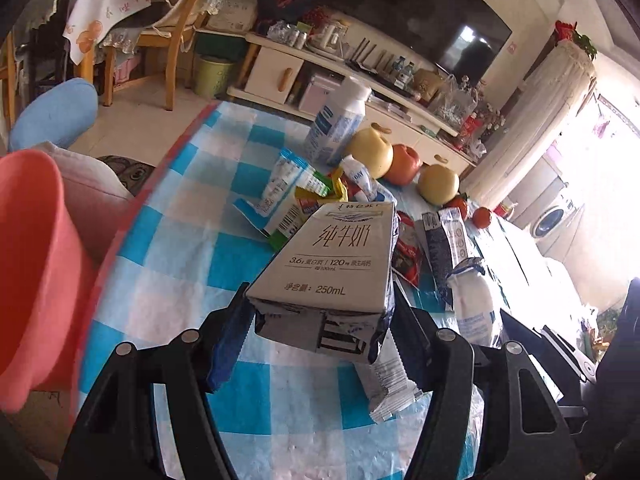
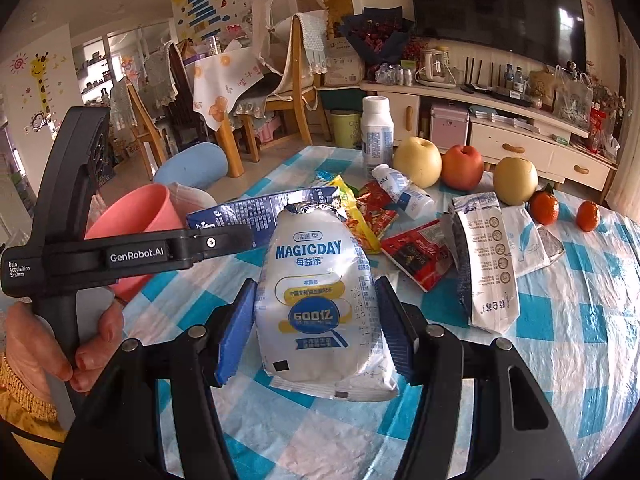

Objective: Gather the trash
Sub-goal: 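Carry both items over the pink bucket and open both grippers to drop them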

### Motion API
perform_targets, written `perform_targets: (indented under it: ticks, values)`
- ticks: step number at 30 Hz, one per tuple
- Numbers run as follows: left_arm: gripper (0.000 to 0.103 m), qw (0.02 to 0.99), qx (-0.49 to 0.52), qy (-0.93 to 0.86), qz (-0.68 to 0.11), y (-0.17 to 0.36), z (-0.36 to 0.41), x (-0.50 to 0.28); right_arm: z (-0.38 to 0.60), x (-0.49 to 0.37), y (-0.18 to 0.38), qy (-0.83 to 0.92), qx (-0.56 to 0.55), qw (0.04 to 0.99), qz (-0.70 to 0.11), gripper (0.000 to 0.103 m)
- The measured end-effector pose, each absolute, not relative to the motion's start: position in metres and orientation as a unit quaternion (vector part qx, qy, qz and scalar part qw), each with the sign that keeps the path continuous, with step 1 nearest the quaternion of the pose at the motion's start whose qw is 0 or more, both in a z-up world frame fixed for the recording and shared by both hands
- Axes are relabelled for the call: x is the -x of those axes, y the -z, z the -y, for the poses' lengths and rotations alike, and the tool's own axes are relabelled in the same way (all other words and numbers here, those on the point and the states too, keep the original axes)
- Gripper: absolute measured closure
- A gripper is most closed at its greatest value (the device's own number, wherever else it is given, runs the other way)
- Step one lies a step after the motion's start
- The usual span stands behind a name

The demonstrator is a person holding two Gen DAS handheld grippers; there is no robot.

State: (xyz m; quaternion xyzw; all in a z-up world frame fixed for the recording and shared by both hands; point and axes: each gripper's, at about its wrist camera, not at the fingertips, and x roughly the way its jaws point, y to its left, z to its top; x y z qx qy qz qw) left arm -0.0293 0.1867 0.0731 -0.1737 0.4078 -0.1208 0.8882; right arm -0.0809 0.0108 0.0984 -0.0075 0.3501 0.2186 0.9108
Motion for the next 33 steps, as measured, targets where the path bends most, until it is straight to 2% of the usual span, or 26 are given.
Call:
perform_targets:
  ticks: [10, 18, 23, 25, 27, 30, 33]
  values:
    - [0.037, 0.910, 0.232, -0.008, -0.343, -0.110, -0.299, 0.069, -0.099, 0.068, -0.128, -0.305, 0.010, 0.893, -0.330, 0.042]
    - [0.037, 0.876, 0.302, -0.150, -0.345, -0.092, -0.395, 0.095, -0.207, 0.053, -0.144, -0.391, 0.024, 0.865, -0.313, 0.042]
    - [0.036, 0.844, 0.329, -0.210, -0.367, -0.070, -0.427, 0.095, -0.256, 0.036, -0.130, -0.409, 0.045, 0.851, -0.326, 0.041]
    - [0.036, 0.833, 0.338, -0.224, -0.377, -0.061, -0.435, 0.096, -0.263, 0.027, -0.122, -0.414, 0.042, 0.842, -0.343, 0.038]
    - [0.035, 0.827, 0.347, -0.230, -0.377, -0.056, -0.439, 0.095, -0.260, 0.026, -0.118, -0.405, 0.027, 0.847, -0.345, 0.020]
    - [0.031, 0.837, 0.333, -0.250, -0.354, -0.059, -0.439, 0.096, -0.244, 0.030, -0.117, -0.395, 0.005, 0.854, -0.339, 0.019]
    - [0.020, 0.859, 0.293, -0.282, -0.312, -0.072, -0.427, 0.101, -0.220, 0.038, -0.115, -0.370, -0.006, 0.868, -0.332, 0.016]
